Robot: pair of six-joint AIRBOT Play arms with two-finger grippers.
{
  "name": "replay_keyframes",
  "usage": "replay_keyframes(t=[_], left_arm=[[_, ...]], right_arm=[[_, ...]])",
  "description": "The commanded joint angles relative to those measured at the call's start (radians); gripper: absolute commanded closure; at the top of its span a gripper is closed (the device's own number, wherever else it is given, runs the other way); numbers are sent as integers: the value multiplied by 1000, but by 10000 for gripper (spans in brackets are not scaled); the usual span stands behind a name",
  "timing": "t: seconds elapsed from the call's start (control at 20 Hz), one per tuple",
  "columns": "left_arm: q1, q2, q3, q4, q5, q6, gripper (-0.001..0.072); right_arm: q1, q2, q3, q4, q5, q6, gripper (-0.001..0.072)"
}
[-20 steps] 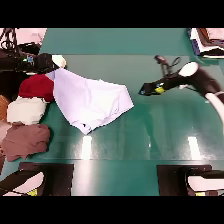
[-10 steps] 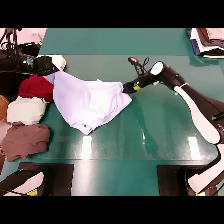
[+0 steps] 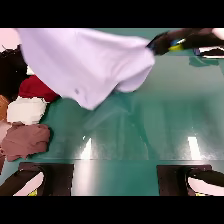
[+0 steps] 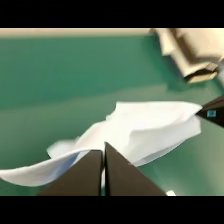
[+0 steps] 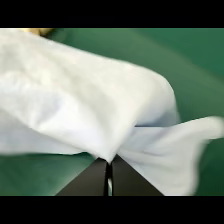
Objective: Fold the shirts.
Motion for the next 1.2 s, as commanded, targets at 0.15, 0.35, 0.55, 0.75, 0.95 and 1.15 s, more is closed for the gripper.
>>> replay_keyframes(t=[0.15,0.35,0.55,0.75,0.95,1.15], left_arm=[[0,67,249,-130,17,-1,687],[0,56,231,-120,22,-2,687],[0,16,32,-23,37,-3,687],[0,-127,-192,19,-40,0,686],[0,-322,-405,79,29,2,686],[0,-508,-440,73,117,18,686]], right_arm=[[-13,327,32,-164,41,117,699],[-13,355,31,-246,99,196,699],[-12,243,-55,-235,162,290,699],[5,74,-261,-235,126,315,699],[69,-87,-394,-235,-51,315,698],[109,-215,-335,-234,-124,315,698]])
